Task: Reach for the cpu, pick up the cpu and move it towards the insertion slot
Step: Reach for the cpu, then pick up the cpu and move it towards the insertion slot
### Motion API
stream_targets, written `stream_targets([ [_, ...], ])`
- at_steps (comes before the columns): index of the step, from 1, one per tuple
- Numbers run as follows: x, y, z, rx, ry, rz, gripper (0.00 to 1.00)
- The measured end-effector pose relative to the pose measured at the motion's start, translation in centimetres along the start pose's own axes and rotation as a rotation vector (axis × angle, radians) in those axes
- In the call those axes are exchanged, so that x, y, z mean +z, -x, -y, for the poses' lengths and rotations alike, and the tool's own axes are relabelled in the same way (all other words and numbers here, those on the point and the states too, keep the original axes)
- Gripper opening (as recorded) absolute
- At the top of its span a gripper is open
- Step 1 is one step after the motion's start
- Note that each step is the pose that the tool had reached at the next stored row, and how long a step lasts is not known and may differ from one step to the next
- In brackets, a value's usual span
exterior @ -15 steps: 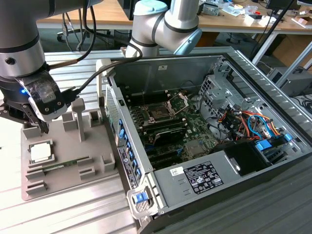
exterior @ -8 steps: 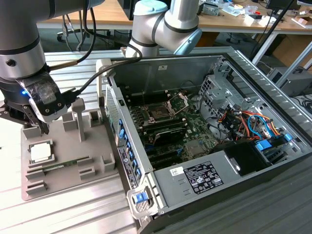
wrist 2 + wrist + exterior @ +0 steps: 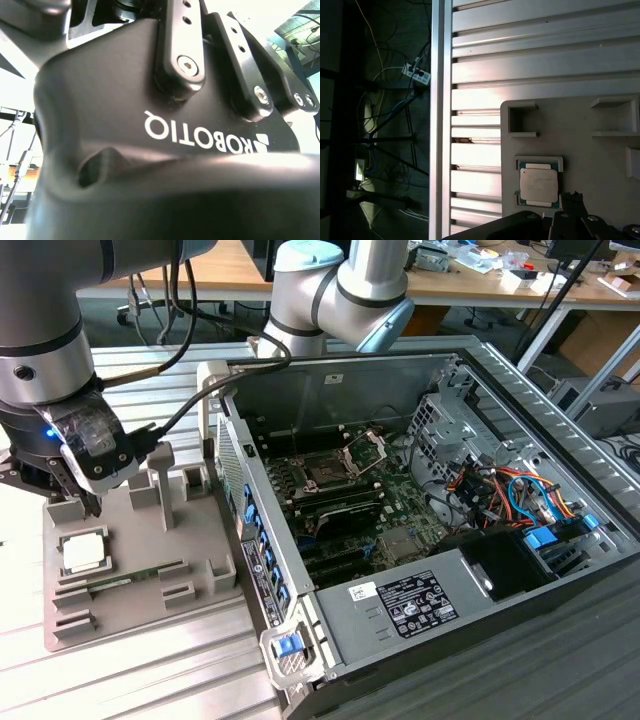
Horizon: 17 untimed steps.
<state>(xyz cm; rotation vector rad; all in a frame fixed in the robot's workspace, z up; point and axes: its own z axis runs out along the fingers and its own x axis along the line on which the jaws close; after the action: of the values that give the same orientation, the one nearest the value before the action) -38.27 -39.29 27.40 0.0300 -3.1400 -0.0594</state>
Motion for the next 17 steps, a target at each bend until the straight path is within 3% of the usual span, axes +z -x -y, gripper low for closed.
stream_targets([
  [17,0.46,0.00,0.02,0.000,0.0001,0.0000,0.10],
])
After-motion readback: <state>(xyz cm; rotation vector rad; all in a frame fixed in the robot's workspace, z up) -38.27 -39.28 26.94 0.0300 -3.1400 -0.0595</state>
